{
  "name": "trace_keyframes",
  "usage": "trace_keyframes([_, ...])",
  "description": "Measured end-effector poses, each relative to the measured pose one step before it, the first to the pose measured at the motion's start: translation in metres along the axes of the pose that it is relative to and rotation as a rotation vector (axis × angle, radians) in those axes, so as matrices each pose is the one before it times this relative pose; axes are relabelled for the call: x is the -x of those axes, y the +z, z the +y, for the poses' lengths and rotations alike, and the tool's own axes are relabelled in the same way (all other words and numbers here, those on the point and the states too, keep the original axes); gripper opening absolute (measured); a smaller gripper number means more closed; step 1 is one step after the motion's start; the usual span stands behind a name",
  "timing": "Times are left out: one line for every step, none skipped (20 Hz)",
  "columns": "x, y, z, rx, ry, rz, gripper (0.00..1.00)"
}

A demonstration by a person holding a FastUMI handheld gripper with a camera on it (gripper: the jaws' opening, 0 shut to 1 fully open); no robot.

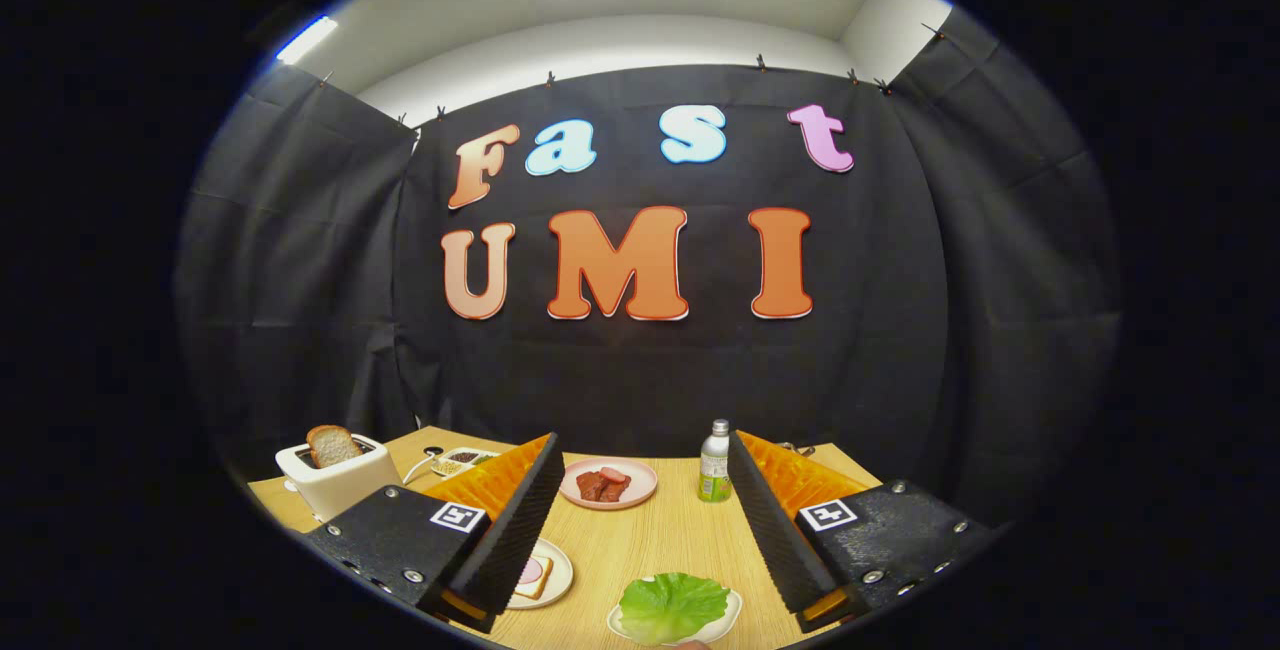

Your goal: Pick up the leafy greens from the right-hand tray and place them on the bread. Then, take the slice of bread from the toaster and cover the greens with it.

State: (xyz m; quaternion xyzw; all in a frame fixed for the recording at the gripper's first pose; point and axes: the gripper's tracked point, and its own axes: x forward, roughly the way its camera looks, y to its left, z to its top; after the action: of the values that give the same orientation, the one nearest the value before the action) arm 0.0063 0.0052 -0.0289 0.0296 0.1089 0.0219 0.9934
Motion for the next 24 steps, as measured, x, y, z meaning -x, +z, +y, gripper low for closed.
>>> trace_keyframes([-0.00246,-0.00581,0.00049,0.00139,0.00290,0.03061,0.98])
trace_keyframes([-0.00305,-0.00835,-0.00080,0.00168,-0.00251,0.03538,0.98])
trace_keyframes([-0.00389,-0.01042,-0.00191,-0.00009,-0.00461,0.03982,0.98])
trace_keyframes([-0.00443,-0.01121,-0.00163,-0.00172,-0.00321,0.04569,0.98])
trace_keyframes([-0.00373,-0.01186,0.00025,-0.00770,0.00312,0.04467,0.98])
trace_keyframes([-0.00501,-0.01016,0.00207,-0.01369,0.00903,0.04346,0.98])
trace_keyframes([-0.00430,-0.00902,0.00159,-0.01825,0.00947,0.04210,0.98])
trace_keyframes([-0.00502,-0.00981,0.00132,-0.02003,0.00991,0.04112,0.99])
trace_keyframes([-0.00620,-0.00937,-0.00015,-0.01831,0.00681,0.04103,0.98])
trace_keyframes([-0.00536,-0.00854,-0.00188,-0.01596,-0.00025,0.03841,0.98])
trace_keyframes([-0.00491,-0.00846,-0.00225,-0.01161,-0.00381,0.03400,0.99])
trace_keyframes([-0.00487,-0.00719,-0.00259,-0.00821,-0.00722,0.03439,0.98])
trace_keyframes([-0.00563,-0.00721,-0.00177,-0.00492,-0.00647,0.03390,0.98])
trace_keyframes([-0.00463,-0.00761,-0.00319,-0.00423,-0.00737,0.03570,0.98])
trace_keyframes([-0.00462,-0.00841,-0.00342,-0.00667,-0.00543,0.03546,0.98])
trace_keyframes([-0.00578,-0.00781,-0.00140,-0.00787,-0.00248,0.03731,0.97])
trace_keyframes([-0.00616,-0.00766,-0.00206,-0.00688,-0.00206,0.03645,0.97])
trace_keyframes([-0.00680,-0.00719,-0.00171,-0.00460,-0.00092,0.03867,0.97])
trace_keyframes([-0.00621,-0.00902,-0.00110,-0.00195,0.00087,0.04252,0.96])
trace_keyframes([-0.00583,-0.00824,-0.00177,-0.00289,0.00057,0.04045,0.96])
trace_keyframes([-0.00607,-0.00717,-0.00153,0.00065,-0.00033,0.03825,0.96])
trace_keyframes([-0.00613,-0.00685,-0.00239,0.00408,-0.00781,0.03717,0.95])
trace_keyframes([-0.00586,-0.00577,-0.00295,0.00652,-0.00876,0.02991,0.95])
trace_keyframes([-0.00599,-0.00541,-0.00310,0.01167,-0.01179,0.02793,0.95])
